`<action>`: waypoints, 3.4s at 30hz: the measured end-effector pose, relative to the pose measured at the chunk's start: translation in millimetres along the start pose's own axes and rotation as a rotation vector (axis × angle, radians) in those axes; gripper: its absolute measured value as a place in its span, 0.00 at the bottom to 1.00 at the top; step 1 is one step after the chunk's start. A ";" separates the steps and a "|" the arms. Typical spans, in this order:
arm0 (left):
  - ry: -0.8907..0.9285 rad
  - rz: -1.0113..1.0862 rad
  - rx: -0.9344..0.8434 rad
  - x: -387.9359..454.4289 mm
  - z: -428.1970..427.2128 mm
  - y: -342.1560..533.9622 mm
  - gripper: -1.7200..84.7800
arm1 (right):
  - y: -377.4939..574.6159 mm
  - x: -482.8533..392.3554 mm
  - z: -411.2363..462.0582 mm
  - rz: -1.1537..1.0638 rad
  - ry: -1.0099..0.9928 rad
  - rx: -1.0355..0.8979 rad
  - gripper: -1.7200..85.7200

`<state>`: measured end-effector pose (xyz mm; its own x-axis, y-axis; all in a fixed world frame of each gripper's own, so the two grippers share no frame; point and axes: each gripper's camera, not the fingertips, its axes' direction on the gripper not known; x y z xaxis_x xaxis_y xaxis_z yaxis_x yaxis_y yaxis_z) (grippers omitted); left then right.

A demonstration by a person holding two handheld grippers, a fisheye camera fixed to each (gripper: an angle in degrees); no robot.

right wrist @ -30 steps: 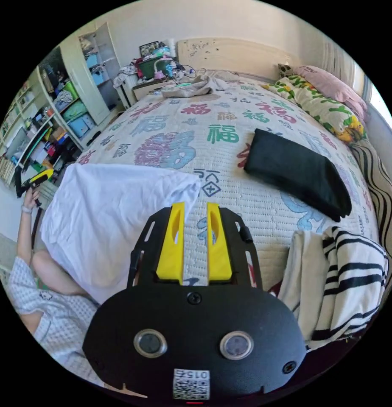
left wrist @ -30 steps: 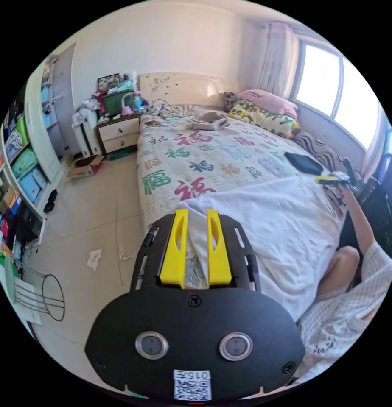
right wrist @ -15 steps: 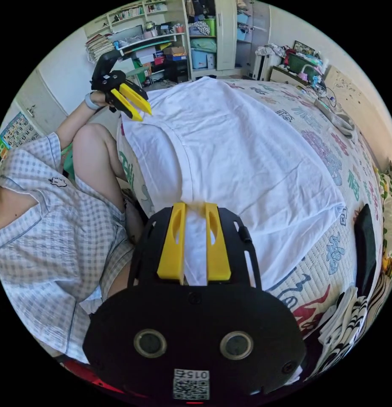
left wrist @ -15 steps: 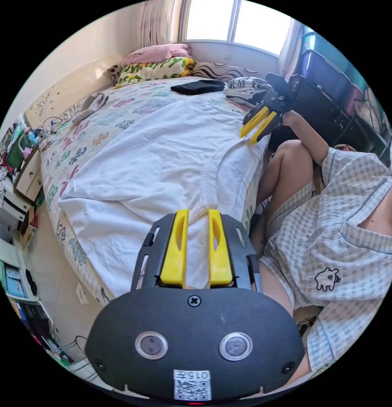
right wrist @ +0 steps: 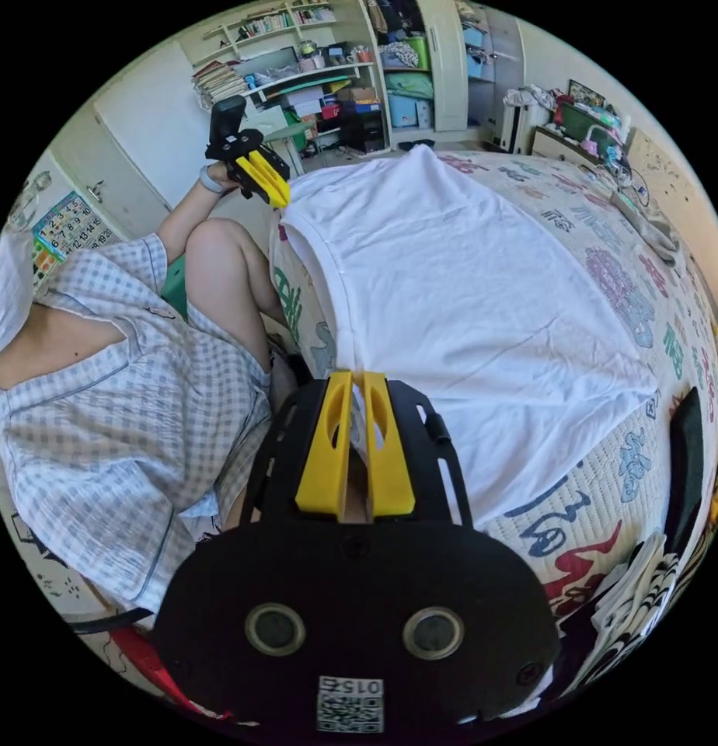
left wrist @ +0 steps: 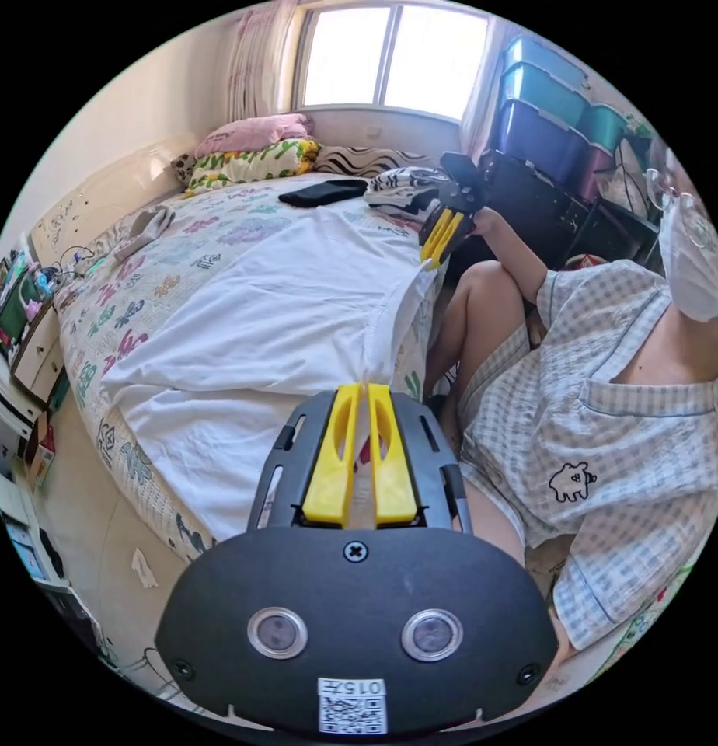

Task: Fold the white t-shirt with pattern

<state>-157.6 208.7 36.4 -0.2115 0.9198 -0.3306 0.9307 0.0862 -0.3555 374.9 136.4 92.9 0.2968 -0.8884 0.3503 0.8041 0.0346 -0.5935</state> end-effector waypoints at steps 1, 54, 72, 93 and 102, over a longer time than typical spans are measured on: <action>0.013 -0.018 -0.044 -6.1 8.8 3.5 0.03 | -0.2 7.6 9.1 0.012 -0.029 -0.035 0.07; -0.109 -0.158 0.342 2.0 -99.4 -181.0 0.10 | 197.1 289.3 0.7 0.827 -0.211 0.676 0.11; -0.185 0.326 -0.046 233.4 96.9 -362.5 0.02 | 167.5 288.0 -20.8 0.836 -0.256 0.695 0.02; 0.080 0.033 0.148 97.0 -46.5 -253.0 0.12 | 48.4 122.3 -157.6 0.534 0.080 0.523 0.12; -0.141 -0.880 0.419 -133.4 -103.5 19.0 0.12 | -170.9 -144.6 -73.5 -0.284 0.001 0.255 0.12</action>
<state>-80.9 127.2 164.2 -0.8372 0.5358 0.1095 0.2484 0.5510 -0.7967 156.7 225.3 90.3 0.0435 -0.8793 0.4742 0.9565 -0.1004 -0.2738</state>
